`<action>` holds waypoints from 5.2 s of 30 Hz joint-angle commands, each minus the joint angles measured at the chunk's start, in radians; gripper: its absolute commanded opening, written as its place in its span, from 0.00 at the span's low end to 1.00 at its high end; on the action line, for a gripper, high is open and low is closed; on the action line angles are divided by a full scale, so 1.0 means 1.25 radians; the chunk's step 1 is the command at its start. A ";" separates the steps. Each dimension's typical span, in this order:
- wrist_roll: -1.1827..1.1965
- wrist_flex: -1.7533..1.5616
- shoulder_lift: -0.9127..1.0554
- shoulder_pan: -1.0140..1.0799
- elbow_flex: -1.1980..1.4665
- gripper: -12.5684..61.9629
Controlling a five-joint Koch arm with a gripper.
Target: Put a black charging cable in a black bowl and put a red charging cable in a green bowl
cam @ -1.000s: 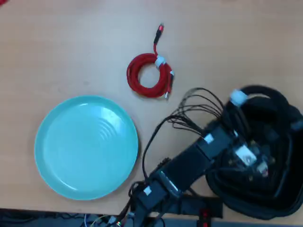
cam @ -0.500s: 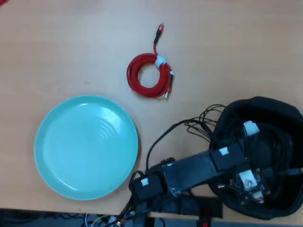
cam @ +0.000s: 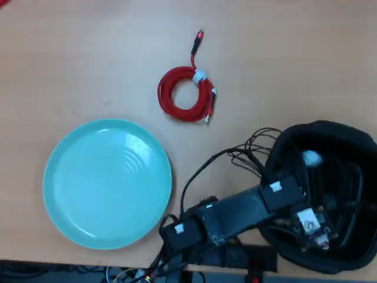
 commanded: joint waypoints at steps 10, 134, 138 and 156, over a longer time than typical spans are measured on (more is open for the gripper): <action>0.077 -0.037 0.039 -0.009 -0.029 0.49; 0.017 -0.229 -0.076 -1.293 -0.255 0.09; 0.017 -0.212 -0.028 -1.403 -0.206 0.09; 0.021 -0.410 0.031 -1.755 0.064 0.08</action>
